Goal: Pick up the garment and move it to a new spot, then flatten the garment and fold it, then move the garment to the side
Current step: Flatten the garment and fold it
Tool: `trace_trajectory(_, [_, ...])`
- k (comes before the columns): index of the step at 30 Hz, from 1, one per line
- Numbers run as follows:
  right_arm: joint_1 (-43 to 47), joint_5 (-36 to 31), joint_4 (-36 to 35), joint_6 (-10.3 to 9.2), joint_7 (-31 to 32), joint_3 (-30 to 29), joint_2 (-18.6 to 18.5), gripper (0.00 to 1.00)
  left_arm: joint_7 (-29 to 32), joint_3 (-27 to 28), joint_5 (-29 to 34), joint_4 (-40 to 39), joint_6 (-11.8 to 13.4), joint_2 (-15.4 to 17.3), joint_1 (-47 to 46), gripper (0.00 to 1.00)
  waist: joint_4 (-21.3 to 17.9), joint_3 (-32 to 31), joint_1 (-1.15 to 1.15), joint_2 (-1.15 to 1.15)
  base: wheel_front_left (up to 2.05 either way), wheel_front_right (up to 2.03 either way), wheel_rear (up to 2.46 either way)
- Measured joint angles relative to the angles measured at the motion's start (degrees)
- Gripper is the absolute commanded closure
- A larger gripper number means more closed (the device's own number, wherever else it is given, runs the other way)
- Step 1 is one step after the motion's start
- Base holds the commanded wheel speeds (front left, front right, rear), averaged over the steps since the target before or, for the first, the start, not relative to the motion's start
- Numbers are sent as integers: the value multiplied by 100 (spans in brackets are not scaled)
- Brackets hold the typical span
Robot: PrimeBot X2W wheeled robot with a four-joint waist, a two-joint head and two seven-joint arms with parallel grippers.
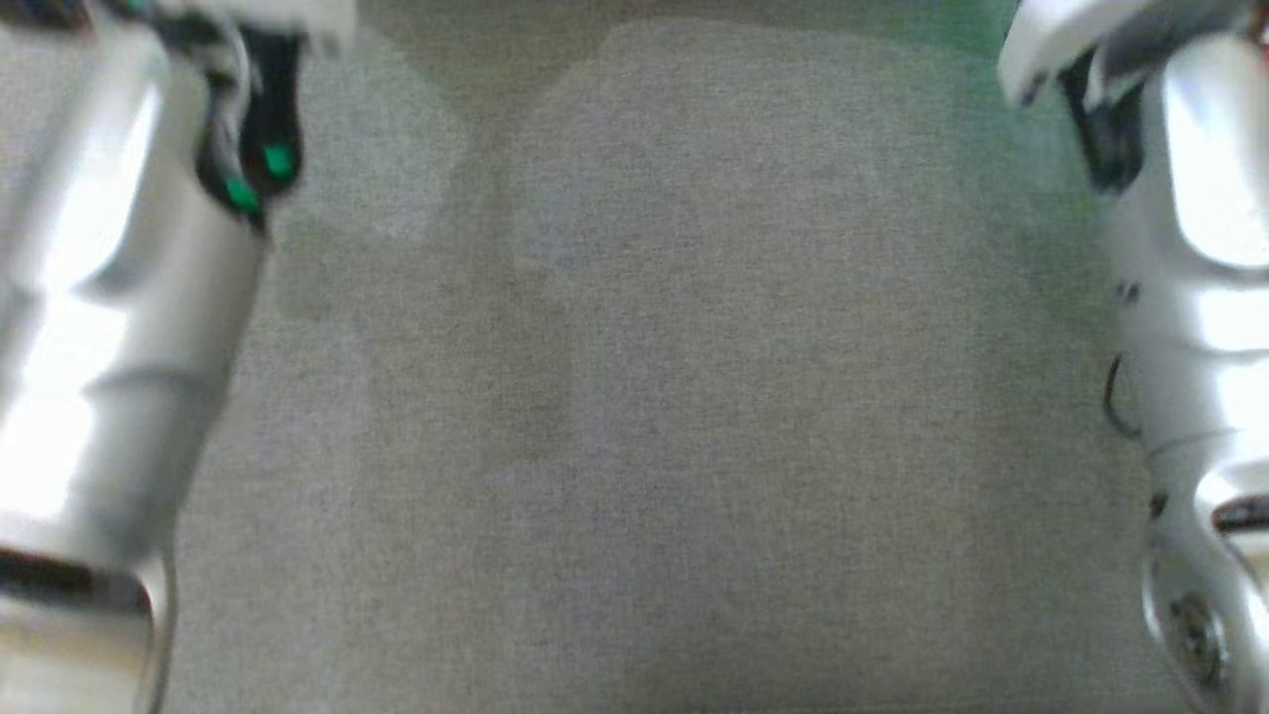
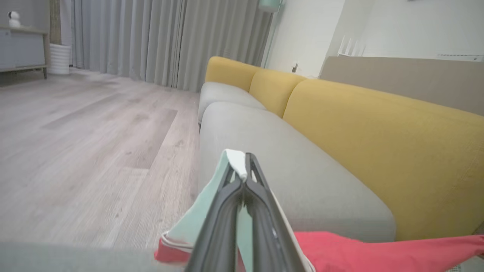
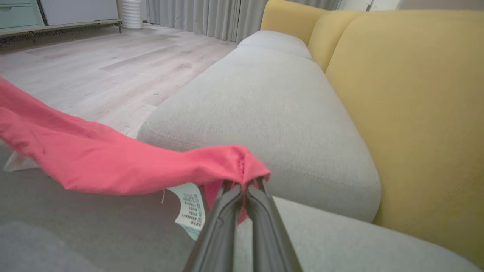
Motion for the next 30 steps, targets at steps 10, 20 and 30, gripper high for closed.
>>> trace_trajectory(10, [1624, 425, -449, 0, -675, -560, 202, 100, -456, 157, -434, -1394, 81, 278, 2398, 100, 55, -326, -4, 0, 0, 0, 0])
trace_trajectory(20, [4159, 739, -2679, 0, -304, -891, 335, 100, -502, 209, -676, -3438, 836, 703, 5042, 100, 145, -1138, -4, 1, 0, 0, 0])
trace_trajectory(30, [6581, 1158, -4859, 0, 609, -1036, 469, 100, -345, 10, -603, -5001, 1608, 1235, 6944, 100, 173, -1976, -4, 1, 0, 0, 0])
